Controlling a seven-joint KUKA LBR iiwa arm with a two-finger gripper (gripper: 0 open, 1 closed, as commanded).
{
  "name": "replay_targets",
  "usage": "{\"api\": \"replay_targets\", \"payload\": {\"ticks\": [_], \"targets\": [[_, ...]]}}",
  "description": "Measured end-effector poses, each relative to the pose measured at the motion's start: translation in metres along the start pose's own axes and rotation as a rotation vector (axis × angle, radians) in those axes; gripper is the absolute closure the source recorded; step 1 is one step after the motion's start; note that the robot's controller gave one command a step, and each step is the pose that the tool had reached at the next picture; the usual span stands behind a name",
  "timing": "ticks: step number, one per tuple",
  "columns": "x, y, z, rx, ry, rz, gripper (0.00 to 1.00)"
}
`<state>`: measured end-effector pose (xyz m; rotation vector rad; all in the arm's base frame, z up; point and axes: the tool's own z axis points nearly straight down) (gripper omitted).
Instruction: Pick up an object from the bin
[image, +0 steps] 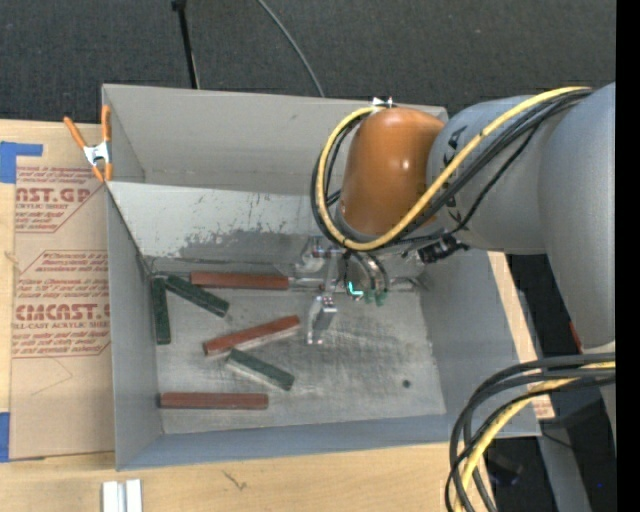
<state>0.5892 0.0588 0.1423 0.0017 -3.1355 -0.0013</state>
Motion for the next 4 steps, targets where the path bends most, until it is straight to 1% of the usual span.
{"api": "replay_targets", "payload": {"ticks": [1,2,3,4], "targets": [[-0.002,0.0,-0.004,0.0,-0.007,0.0,0.0],[0.002,0.032,0.063,-0.005,-0.027,0.091,1.0],[0.002,0.032,0.063,-0.005,-0.027,0.091,1.0],[0.015,0.023,-0.1,-0.001,-0.013,0.072,1.0]]}}
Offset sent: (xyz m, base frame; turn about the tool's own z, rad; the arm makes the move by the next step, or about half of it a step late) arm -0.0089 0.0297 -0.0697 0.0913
